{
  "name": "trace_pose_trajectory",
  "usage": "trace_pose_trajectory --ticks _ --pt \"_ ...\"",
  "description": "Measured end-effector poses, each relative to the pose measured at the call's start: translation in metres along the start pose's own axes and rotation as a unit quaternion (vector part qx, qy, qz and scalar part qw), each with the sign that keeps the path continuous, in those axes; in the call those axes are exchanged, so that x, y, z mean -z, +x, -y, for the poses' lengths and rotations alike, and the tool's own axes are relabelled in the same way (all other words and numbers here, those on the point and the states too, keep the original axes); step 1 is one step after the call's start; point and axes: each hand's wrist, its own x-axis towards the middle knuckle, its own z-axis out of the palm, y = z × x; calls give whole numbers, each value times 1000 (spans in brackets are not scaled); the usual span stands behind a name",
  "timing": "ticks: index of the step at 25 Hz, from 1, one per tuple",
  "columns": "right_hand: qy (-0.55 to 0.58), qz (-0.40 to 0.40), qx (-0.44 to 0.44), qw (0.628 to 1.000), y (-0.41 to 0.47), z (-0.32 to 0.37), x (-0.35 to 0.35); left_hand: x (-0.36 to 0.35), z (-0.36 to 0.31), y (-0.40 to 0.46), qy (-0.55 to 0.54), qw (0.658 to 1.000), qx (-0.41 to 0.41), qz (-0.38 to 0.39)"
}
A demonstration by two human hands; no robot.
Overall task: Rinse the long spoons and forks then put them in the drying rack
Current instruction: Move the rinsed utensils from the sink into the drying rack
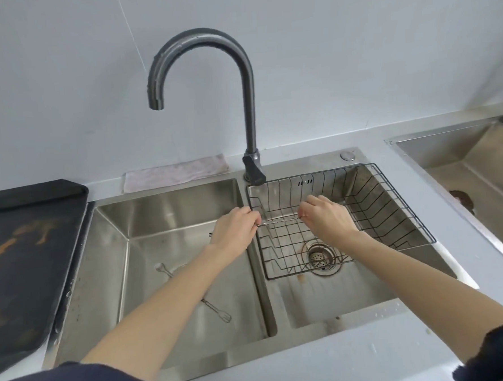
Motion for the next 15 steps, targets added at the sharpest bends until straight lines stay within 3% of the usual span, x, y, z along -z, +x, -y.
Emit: trace_pose_trajectory --ticks 15 --pt "34 79 -51 995 18 -117 -17 -48 -74 88 2 997 -2 71"
